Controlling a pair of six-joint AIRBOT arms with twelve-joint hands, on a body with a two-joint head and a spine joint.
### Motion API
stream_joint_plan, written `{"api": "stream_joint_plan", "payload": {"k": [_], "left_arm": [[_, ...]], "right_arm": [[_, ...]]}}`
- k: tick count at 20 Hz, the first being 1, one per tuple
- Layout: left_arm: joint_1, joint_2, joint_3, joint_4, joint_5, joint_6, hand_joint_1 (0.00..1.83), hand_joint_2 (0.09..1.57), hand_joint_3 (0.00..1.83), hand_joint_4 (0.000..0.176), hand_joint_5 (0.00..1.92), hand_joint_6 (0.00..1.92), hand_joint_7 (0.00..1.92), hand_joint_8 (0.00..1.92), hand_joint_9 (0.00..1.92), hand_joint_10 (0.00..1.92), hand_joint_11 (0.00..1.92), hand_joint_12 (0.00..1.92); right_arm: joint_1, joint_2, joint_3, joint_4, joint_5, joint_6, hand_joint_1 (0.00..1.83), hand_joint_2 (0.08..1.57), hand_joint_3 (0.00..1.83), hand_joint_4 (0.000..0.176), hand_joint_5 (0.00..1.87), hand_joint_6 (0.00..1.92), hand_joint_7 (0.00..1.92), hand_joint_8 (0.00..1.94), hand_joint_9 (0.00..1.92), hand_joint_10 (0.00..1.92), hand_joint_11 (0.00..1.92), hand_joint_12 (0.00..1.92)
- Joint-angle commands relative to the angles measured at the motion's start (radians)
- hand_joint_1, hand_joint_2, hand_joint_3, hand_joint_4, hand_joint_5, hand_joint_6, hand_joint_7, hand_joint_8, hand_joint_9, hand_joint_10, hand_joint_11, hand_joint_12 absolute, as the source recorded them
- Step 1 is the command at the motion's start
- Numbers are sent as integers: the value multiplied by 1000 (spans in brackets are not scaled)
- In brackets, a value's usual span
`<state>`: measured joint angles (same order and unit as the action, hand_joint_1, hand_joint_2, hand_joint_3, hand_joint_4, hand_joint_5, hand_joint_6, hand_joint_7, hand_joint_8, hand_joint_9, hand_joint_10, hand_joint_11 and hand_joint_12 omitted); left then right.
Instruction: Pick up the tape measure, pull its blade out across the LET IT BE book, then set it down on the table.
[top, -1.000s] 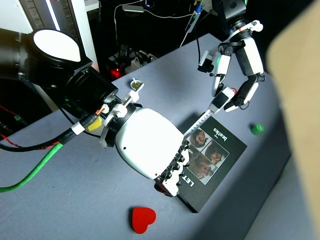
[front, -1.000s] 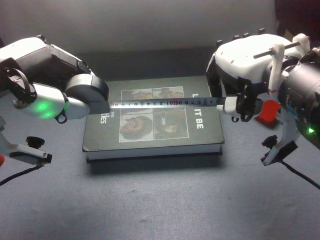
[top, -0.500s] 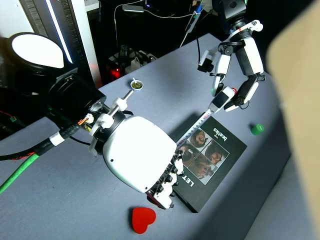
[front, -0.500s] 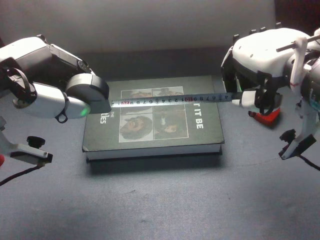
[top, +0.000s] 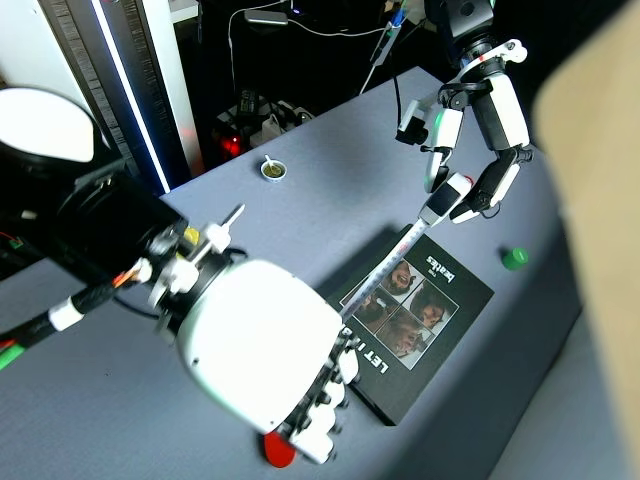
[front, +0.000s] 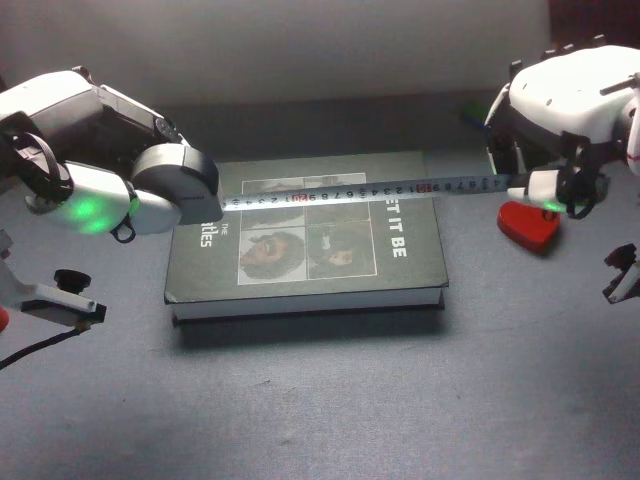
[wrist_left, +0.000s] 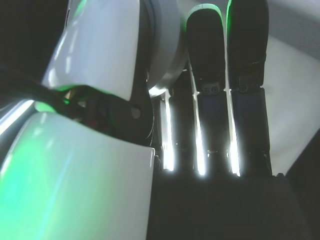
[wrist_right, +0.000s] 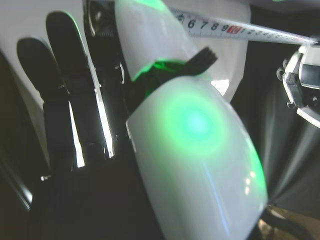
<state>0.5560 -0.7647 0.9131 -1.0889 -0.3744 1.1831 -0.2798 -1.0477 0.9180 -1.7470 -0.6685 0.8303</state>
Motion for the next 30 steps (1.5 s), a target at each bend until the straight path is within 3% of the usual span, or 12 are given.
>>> {"api": "stream_joint_plan", "payload": {"k": [1, 7, 10, 13, 15, 18, 28, 29, 30], "left_arm": [[-7, 6, 11, 22, -89, 0, 1381, 1097, 0, 0, 981, 845, 943, 964, 1020, 1147, 1015, 993], [-8, 6, 8, 27, -89, -2, 1382, 1093, 0, 0, 996, 830, 950, 959, 1023, 1134, 1024, 983], [-8, 7, 8, 27, -89, -3, 1383, 1093, 0, 0, 988, 837, 950, 957, 1028, 1128, 1013, 974], [-7, 7, 9, 29, -89, -3, 1382, 1093, 0, 0, 986, 846, 950, 954, 1028, 1126, 1010, 973], [-7, 7, 8, 30, -89, -4, 1382, 1093, 0, 0, 992, 842, 945, 958, 1026, 1130, 1008, 972], [-7, 7, 7, 34, -89, -5, 1382, 1093, 0, 0, 991, 842, 943, 960, 1029, 1127, 1020, 974], [-7, 6, 5, 40, -89, -6, 1383, 1093, 0, 0, 978, 844, 965, 949, 1024, 1129, 1013, 969], [-7, 6, 6, 40, -89, -6, 1383, 1093, 0, 0, 977, 843, 963, 952, 1026, 1129, 1028, 972], [-7, 6, 6, 40, -89, -6, 1383, 1093, 0, 0, 980, 842, 957, 954, 1030, 1127, 1031, 971]], "right_arm": [[0, 22, 15, -75, -75, -12, 1196, 1151, 0, 22, 883, 1123, 953, 1083, 834, 897, 626, 1399], [-14, 60, 49, -90, -37, 4, 1200, 1147, 0, 14, 878, 1122, 975, 1059, 841, 888, 634, 1387], [-20, 76, 65, -91, -21, 5, 1203, 1148, 0, 0, 866, 1115, 983, 1067, 822, 878, 612, 1380], [-24, 87, 90, -110, -12, 13, 1203, 1147, 0, 0, 873, 1101, 978, 1081, 825, 879, 610, 1380], [-33, 92, 113, -141, -15, 31, 1200, 1142, 0, 26, 911, 1082, 960, 1071, 837, 880, 627, 1382], [-35, 92, 115, -142, -16, 33, 1205, 1144, 0, 0, 879, 1089, 985, 1068, 835, 877, 617, 1377], [-24, 76, 93, -153, -26, 32, 1202, 1147, 0, 1, 871, 1105, 978, 1076, 829, 874, 608, 1383], [-24, 76, 92, -153, -26, 32, 1199, 1148, 0, 17, 885, 1106, 962, 1076, 830, 874, 611, 1383], [-25, 75, 91, -153, -26, 32, 1327, 1149, 0, 0, 878, 1103, 971, 1029, 787, 1262, 613, 1376]]}}
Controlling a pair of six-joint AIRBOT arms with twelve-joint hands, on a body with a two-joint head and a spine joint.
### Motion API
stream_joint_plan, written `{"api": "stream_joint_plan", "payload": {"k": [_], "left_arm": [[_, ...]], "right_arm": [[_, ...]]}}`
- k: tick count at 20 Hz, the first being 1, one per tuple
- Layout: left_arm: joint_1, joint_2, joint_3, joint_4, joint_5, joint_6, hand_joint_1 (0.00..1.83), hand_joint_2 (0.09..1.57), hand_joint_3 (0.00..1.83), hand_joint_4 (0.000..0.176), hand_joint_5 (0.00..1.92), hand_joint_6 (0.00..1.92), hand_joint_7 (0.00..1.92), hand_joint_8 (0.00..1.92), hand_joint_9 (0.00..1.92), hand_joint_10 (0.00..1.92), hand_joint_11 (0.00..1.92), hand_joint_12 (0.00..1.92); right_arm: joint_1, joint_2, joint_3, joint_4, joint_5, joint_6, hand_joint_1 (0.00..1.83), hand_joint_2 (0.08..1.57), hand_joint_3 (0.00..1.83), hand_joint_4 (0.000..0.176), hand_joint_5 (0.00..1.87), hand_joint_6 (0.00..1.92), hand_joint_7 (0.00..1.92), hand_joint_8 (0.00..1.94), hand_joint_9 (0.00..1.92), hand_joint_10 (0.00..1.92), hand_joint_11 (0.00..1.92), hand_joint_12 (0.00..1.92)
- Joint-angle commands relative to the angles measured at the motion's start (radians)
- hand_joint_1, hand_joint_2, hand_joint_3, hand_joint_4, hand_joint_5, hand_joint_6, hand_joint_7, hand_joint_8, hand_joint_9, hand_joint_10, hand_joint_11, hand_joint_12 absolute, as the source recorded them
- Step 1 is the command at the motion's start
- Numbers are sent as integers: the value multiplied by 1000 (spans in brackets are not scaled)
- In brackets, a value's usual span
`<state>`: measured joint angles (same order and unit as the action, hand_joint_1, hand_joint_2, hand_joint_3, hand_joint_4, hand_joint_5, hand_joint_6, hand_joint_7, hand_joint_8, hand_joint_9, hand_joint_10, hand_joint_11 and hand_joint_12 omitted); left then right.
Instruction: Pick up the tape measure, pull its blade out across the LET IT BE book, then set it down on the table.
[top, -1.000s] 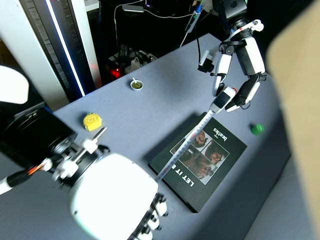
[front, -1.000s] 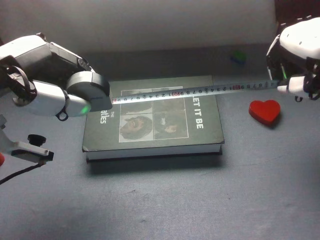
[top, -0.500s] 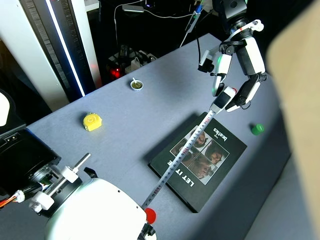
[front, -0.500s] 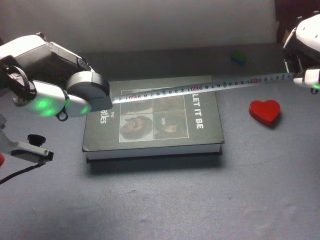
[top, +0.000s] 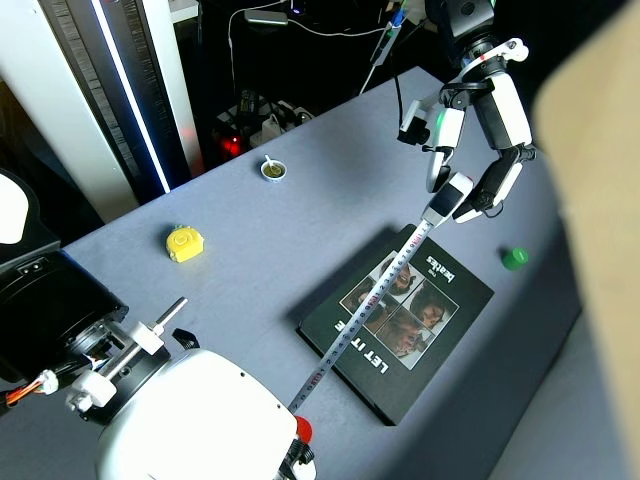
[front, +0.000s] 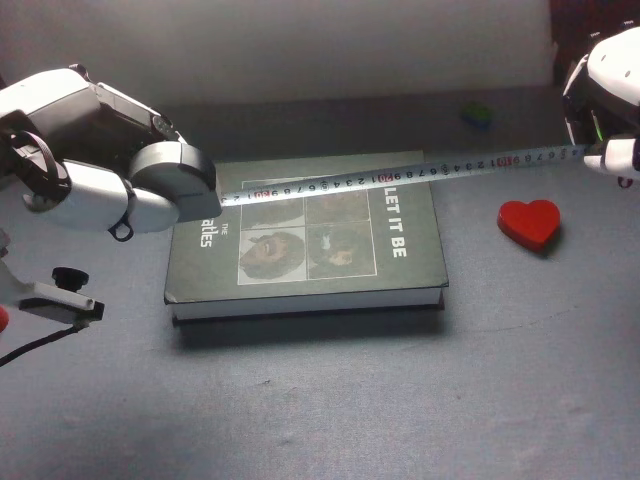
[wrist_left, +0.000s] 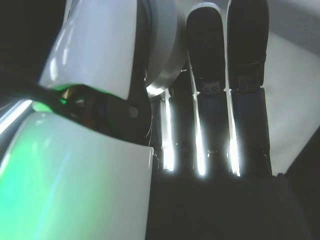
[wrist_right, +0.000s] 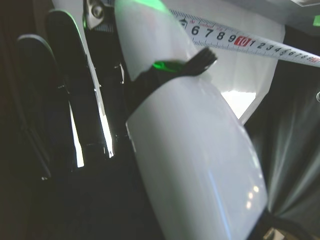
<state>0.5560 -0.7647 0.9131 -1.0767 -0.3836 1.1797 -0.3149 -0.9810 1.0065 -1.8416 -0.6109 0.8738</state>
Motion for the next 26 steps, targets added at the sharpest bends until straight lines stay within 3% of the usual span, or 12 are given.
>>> {"api": "stream_joint_plan", "payload": {"k": [1, 2, 3, 5, 6, 7, 8, 9, 11, 17, 22, 26], "left_arm": [[-7, 6, 6, 29, -79, -3, 1383, 1092, 0, 0, 982, 840, 958, 954, 1031, 1126, 1024, 966], [-7, 6, 6, 30, -79, -3, 1383, 1092, 0, 0, 982, 839, 958, 953, 1031, 1126, 1021, 964], [-6, 6, 6, 30, -76, -3, 1383, 1092, 0, 0, 982, 839, 958, 953, 1031, 1126, 1019, 963], [-6, 6, 7, 38, -65, -3, 1383, 1092, 0, 0, 983, 837, 959, 952, 1032, 1127, 1025, 966], [-6, 6, 7, 42, -61, -3, 1383, 1092, 0, 0, 983, 837, 959, 951, 1032, 1127, 1027, 968], [-7, 7, 8, 45, -60, -3, 1383, 1092, 0, 0, 981, 837, 960, 951, 1032, 1126, 1028, 968], [-8, 7, 9, 47, -60, -3, 1383, 1092, 0, 0, 980, 837, 962, 950, 1032, 1126, 1028, 969], [-10, 7, 10, 47, -60, -3, 1383, 1092, 0, 0, 979, 837, 967, 948, 1027, 1129, 1024, 968], [-14, 7, 14, 53, -54, -3, 1383, 1092, 0, 0, 979, 837, 968, 947, 1026, 1130, 1023, 968], [-47, 2, 43, 59, -19, -6, 1383, 1092, 0, 0, 973, 840, 966, 946, 1033, 1126, 1018, 962], [-34, -9, 118, 59, 42, -69, 1383, 1092, 0, 0, 983, 843, 966, 941, 1025, 1129, 1025, 965], [-5, -45, 197, 59, 43, -174, 1383, 1092, 0, 0, 981, 850, 963, 938, 1030, 1126, 1034, 969]], "right_arm": [[7, 8, 3, -59, -84, -12, 1350, 1155, 1, 0, 864, 1123, 959, 1047, 761, 1354, 600, 1375], [5, 7, 2, -59, -84, -11, 1221, 1175, 0, 0, 816, 1168, 927, 1145, 725, 1060, 572, 1371], [-7, 5, 1, -59, -86, -11, 1188, 1196, 0, 0, 756, 1242, 910, 1185, 736, 895, 549, 1354], [-22, 4, -8, -59, -89, -11, 1165, 1217, 0, 0, 705, 1332, 881, 1212, 771, 724, 531, 1313], [-27, 5, -14, -59, -89, -11, 1042, 1233, 0, 0, 740, 1331, 830, 688, 768, 663, 501, 1287], [-28, 5, -19, -59, -89, -11, 959, 1189, 0, 0, 645, 691, 854, 367, 742, 545, 440, 1243], [-30, 6, -26, -59, -88, -12, 902, 1176, 0, 0, 688, 334, 875, 181, 730, 411, 394, 1209], [-31, 6, -31, -59, -89, -12, 853, 1176, 0, 0, 717, 146, 848, 71, 693, 266, 330, 1175], [-29, 9, -48, -63, -92, -14, 794, 1154, 0, 0, 702, 18, 758, 3, 641, 69, 235, 1131], [17, 20, -121, -71, -93, -27, 650, 1138, 0, 0, 588, 0, 600, 0, 529, 0, 139, 1112], [56, 37, -206, -94, -82, -20, 317, 1103, 0, 0, 384, 0, 371, 0, 346, 0, 3, 1059], [73, 76, -278, -94, -25, 8, 45, 1140, 4, 0, 169, 1, 136, 1, 125, 1, 0, 660]]}}
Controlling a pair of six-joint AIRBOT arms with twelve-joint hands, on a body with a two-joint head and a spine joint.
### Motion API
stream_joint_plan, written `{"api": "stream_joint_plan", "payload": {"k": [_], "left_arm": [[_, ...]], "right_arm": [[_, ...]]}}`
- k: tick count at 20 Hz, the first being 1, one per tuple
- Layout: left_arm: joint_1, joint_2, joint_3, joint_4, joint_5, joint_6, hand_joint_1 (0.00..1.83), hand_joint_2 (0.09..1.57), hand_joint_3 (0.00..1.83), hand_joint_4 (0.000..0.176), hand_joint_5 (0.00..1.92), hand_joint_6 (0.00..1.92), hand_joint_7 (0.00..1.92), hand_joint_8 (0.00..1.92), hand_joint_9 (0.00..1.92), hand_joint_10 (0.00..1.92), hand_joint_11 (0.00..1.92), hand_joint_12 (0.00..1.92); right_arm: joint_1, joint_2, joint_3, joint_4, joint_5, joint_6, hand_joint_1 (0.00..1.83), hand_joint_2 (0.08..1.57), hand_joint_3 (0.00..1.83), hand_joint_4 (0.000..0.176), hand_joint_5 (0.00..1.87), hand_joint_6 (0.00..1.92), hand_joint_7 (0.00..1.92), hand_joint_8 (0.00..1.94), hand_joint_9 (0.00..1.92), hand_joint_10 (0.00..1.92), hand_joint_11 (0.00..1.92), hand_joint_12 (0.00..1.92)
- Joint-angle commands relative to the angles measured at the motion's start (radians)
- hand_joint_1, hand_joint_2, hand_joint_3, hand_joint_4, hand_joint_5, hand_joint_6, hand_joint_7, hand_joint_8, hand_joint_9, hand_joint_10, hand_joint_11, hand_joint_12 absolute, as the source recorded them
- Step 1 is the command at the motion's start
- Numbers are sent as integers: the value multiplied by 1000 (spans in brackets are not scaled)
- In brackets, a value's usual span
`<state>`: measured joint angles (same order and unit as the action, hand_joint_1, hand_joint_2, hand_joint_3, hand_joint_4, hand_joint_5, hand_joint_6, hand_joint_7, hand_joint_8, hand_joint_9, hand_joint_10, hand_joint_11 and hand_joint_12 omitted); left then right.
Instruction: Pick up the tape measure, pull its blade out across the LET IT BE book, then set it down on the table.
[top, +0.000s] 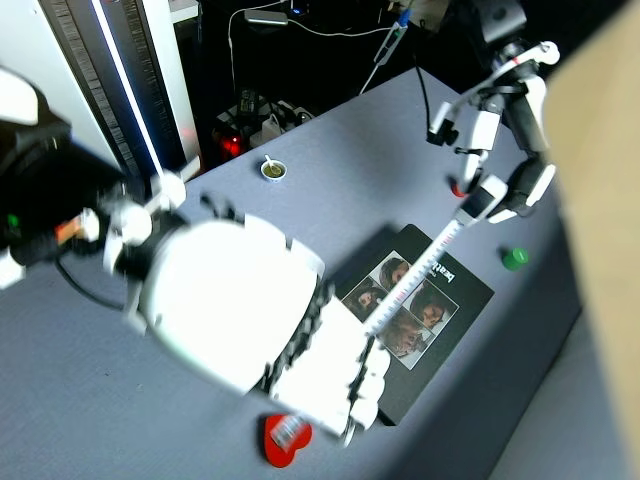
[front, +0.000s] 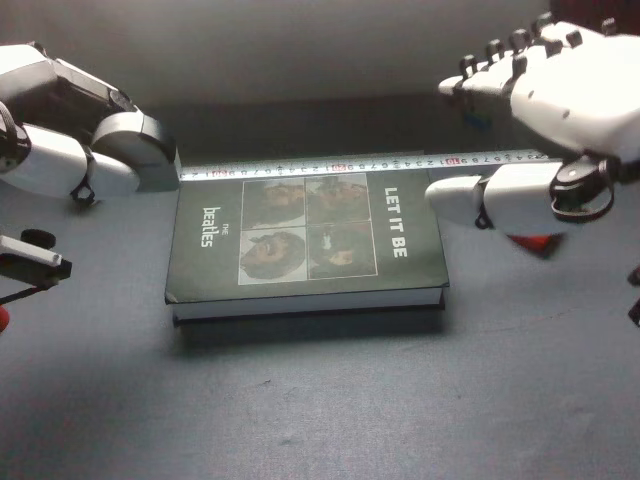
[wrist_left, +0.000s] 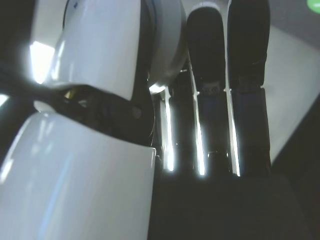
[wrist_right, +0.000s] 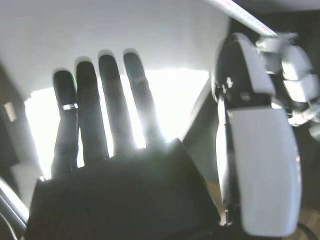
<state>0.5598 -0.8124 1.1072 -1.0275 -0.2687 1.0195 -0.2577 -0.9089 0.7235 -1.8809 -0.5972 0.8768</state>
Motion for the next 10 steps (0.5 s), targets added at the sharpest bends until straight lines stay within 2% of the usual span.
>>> {"api": "stream_joint_plan", "payload": {"k": [1, 4, 7, 9, 10], "left_arm": [[-1, 1, 12, 9, -72, -23, 1383, 1092, 0, 0, 974, 857, 968, 934, 1031, 1123, 1032, 969], [44, -4, 42, 38, -79, -107, 1383, 1092, 0, 0, 968, 860, 969, 935, 1031, 1124, 1019, 965], [118, -11, 60, 153, -127, -283, 1383, 1095, 0, 0, 964, 845, 965, 954, 1027, 1136, 1040, 976], [160, -14, 68, 211, -145, -375, 1383, 1094, 0, 0, 969, 852, 964, 949, 1028, 1134, 1039, 976], [170, -14, 69, 217, -149, -391, 1383, 1093, 0, 0, 971, 858, 964, 946, 1028, 1128, 1034, 974]], "right_arm": [[16, 10, -5, -55, -32, 10, 39, 1125, 0, 10, 142, 2, 107, 2, 91, 2, 0, 557], [31, 40, -41, -55, 25, 23, 0, 1066, 0, 74, 55, 0, 30, 2, 25, 0, 0, 463], [30, 58, -79, -55, 27, 15, 0, 1023, 0, 103, 11, 1, 0, 0, 0, 0, 0, 301], [7, 58, -111, -55, 19, 6, 0, 1007, 0, 113, 9, 0, 0, 0, 0, 0, 0, 221], [-6, 57, -123, -55, -2, 9, 0, 1004, 0, 114, 6, 0, 0, 0, 0, 0, 0, 197]]}}
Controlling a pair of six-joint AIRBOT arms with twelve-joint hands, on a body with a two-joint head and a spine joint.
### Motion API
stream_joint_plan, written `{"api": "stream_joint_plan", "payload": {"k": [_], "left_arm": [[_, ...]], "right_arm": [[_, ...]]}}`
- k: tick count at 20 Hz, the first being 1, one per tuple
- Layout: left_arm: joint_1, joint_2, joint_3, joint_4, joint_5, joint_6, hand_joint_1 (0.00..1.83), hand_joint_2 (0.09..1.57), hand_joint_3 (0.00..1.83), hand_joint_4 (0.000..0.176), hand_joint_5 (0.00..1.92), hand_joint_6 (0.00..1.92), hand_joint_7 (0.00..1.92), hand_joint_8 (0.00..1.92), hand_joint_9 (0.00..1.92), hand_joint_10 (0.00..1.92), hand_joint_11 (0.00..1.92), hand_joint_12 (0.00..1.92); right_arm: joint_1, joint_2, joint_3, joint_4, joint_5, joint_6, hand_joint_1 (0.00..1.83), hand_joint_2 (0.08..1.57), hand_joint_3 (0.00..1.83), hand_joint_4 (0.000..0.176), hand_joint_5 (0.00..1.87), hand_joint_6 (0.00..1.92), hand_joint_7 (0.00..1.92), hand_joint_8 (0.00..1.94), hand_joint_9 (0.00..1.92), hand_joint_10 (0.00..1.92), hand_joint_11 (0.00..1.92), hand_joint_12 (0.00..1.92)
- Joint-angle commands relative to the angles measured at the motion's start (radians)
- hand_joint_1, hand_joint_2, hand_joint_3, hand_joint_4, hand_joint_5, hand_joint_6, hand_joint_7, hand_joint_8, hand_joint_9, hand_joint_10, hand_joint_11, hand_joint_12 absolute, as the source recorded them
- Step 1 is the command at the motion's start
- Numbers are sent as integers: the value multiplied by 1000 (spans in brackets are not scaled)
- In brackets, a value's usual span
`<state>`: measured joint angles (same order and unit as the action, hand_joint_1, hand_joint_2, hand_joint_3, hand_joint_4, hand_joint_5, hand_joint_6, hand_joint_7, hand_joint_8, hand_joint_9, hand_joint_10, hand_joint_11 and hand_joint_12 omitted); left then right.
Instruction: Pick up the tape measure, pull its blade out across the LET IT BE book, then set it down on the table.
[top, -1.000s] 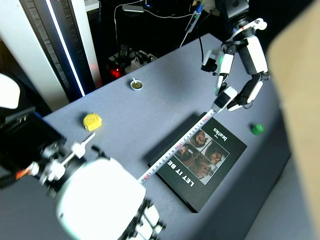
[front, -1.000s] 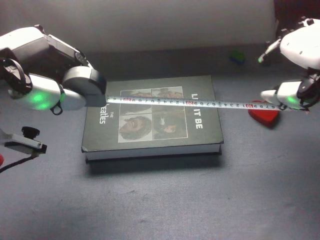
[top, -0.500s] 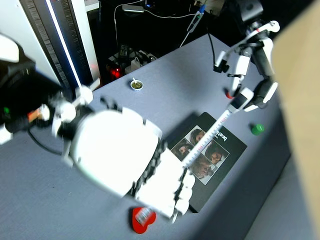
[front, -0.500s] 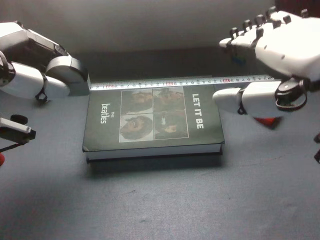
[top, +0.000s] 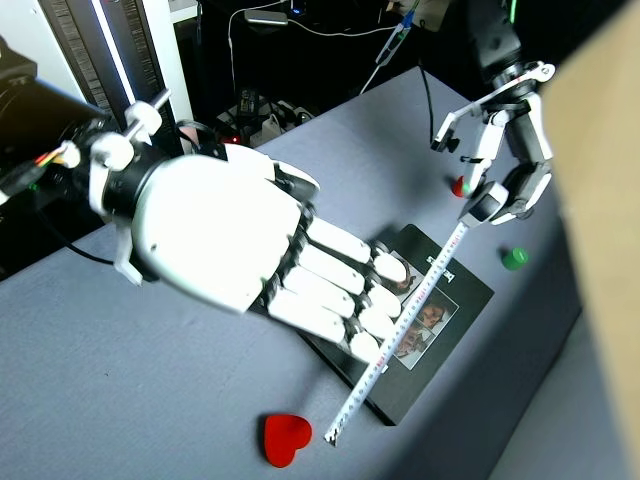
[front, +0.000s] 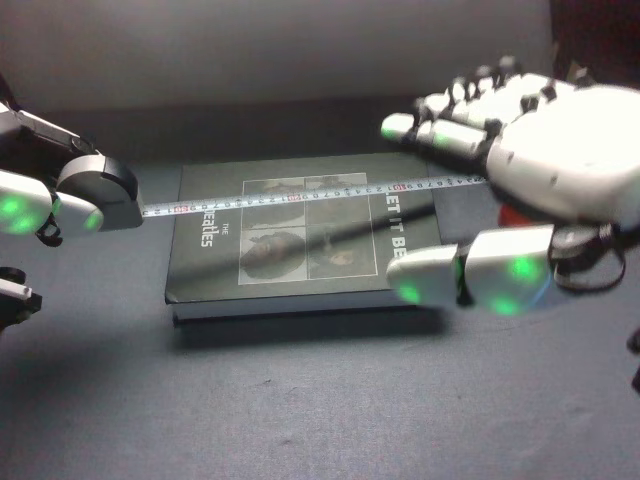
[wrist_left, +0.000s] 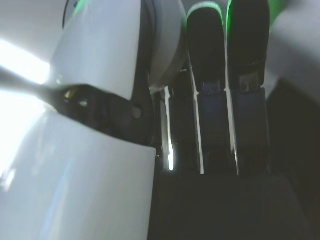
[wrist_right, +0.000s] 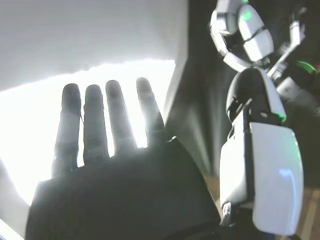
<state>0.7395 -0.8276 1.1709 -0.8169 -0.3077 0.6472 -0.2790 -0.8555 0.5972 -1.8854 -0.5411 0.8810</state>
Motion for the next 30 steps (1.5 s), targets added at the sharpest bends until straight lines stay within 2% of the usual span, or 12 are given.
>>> {"api": "stream_joint_plan", "payload": {"k": [1, 4, 6, 7, 11, 12, 16, 21, 30], "left_arm": [[0, 0, 8, 20, -110, -39, 1382, 1093, 0, 0, 968, 873, 968, 936, 1031, 1121, 1033, 972], [31, -4, 28, 118, -116, -130, 1382, 1092, 0, 0, 967, 873, 970, 936, 1032, 1119, 1033, 972], [50, -19, 50, 175, -154, -183, 1382, 1092, 0, 0, 977, 861, 966, 940, 1028, 1123, 1039, 974], [66, -29, 68, 219, -171, -248, 1382, 1092, 0, 0, 980, 857, 966, 942, 1027, 1124, 1039, 974], [87, -38, 85, 226, -187, -301, 1383, 1092, 0, 0, 975, 849, 960, 949, 1041, 1117, 1040, 973], [82, -38, 86, 230, -181, -316, 1383, 1092, 0, 0, 974, 849, 960, 949, 1042, 1116, 1040, 973], [93, -47, 107, 421, -185, -486, 1383, 1091, 0, 0, 978, 848, 964, 947, 1037, 1113, 1034, 967], [169, -57, 125, 566, -255, -670, 1383, 1092, 0, 0, 966, 850, 970, 944, 1038, 1117, 1031, 966], [207, -94, 188, 588, -326, -751, 1382, 1095, 0, 0, 968, 871, 951, 948, 1035, 1127, 1039, 973]], "right_arm": [[2, 7, -11, -50, -77, 6, 0, 1002, 0, 115, 2, 1, 0, 0, 0, 0, 0, 163], [-59, 37, -42, -64, -75, 66, 0, 1001, 0, 116, 0, 0, 0, 0, 0, 0, 0, 152], [-90, 42, -51, -128, -74, 126, 0, 1000, 0, 115, 0, 0, 0, 0, 0, 0, 0, 150], [-118, 45, -57, -175, -82, 166, 0, 1000, 0, 115, 0, 0, 0, 0, 0, 0, 0, 150], [-228, 30, -76, -311, -123, 258, 0, 1000, 0, 116, 0, 0, 0, 0, 0, 0, 0, 167], [-255, 18, -83, -340, -156, 262, 0, 1001, 0, 118, 0, 0, 0, 0, 0, 0, 0, 166], [-290, -18, -87, -354, -219, 261, 0, 1000, 0, 121, 0, 0, 0, 0, 0, 0, 0, 266], [-315, -14, -112, -355, -242, 248, 0, 1008, 3, 122, 0, 0, 0, 0, 0, 0, 0, 308], [-334, -10, -133, -383, -242, 248, 0, 1006, 0, 122, 0, 0, 0, 0, 0, 0, 0, 357]]}}
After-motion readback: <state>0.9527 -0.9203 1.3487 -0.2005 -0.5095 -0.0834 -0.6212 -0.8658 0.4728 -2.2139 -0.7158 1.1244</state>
